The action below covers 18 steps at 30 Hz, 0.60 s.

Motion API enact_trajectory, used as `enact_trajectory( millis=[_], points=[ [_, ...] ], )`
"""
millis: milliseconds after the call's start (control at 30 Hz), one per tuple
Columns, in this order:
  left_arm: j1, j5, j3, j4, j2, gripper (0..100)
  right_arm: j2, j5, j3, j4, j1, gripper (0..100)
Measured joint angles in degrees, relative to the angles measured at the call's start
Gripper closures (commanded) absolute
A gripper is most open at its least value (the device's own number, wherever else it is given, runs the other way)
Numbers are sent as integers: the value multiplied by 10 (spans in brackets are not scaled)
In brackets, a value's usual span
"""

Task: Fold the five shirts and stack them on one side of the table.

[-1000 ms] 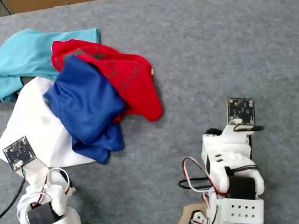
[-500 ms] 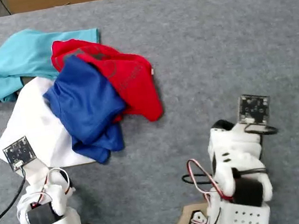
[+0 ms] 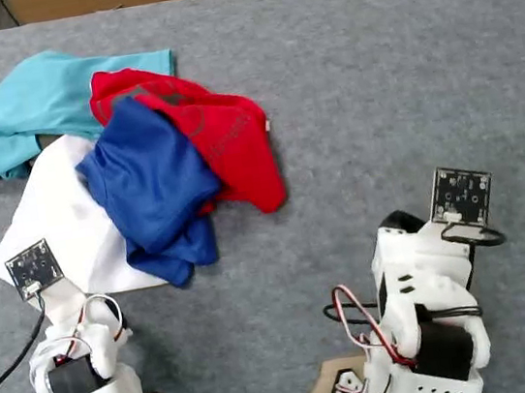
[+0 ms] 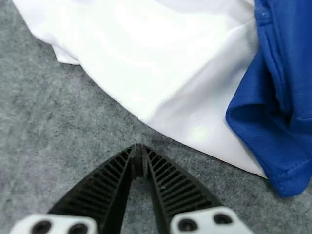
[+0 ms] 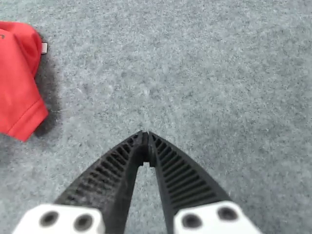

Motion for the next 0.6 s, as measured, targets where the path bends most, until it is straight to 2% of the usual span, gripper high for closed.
enact_trajectory(
  millis=[133, 433, 600],
  points=[
    [0, 0, 0, 0, 0, 981, 0, 0, 25, -21, 0, 993],
    [0, 0, 0, 0, 0, 981, 0, 0, 157, -170, 0, 993],
    [0, 0, 0, 0, 0, 981, 0, 0, 165, -182, 0, 993]
  ],
)
